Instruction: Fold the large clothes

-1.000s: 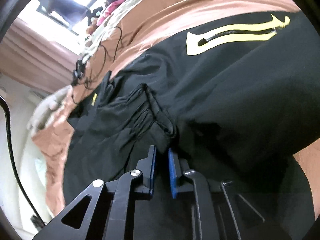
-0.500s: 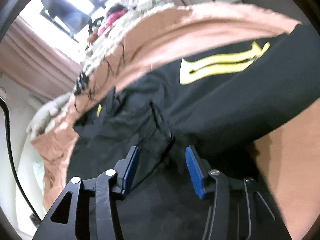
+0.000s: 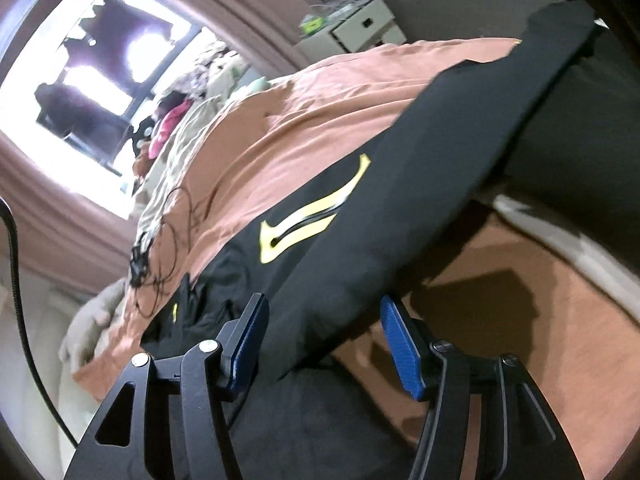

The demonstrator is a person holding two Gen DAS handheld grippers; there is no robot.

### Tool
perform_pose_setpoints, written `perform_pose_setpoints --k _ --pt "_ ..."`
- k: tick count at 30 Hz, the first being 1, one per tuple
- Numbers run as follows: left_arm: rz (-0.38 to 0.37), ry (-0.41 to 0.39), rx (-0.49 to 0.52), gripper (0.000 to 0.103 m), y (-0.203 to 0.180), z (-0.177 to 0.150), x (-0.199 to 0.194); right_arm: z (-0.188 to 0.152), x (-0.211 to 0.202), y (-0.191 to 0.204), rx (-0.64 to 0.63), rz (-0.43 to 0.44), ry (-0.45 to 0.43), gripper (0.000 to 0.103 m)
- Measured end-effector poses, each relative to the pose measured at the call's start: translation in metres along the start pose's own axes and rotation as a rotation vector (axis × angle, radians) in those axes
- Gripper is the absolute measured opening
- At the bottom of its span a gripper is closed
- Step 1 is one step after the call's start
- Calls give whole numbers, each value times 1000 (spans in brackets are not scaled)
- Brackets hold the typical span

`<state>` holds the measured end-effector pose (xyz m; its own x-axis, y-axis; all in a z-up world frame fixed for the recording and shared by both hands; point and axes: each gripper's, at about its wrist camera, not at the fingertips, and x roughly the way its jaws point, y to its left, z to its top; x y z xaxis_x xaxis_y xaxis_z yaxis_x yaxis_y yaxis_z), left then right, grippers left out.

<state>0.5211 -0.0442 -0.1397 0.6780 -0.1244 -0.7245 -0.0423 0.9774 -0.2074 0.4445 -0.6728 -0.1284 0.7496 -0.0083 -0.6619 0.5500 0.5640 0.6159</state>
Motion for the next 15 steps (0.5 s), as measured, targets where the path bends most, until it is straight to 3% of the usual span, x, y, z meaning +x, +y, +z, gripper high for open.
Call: perform_pose_setpoints --k 5,9,10,11,15 --pt "18 9 8 84 -1 -3 4 3 6 -16 71 -4 11 59" --pt "22 12 8 84 -1 -3 6 15 3 -24 91 22 -68 57" --pt "25 13 7 84 0 -3 6 18 2 -25 95 32 -90 48" --pt "25 15 5 84 1 -3 6 21 0 -24 88 60 -104 6" --pt "29 20 -7 84 3 -3 7 21 -12 -9 23 108 -145 4"
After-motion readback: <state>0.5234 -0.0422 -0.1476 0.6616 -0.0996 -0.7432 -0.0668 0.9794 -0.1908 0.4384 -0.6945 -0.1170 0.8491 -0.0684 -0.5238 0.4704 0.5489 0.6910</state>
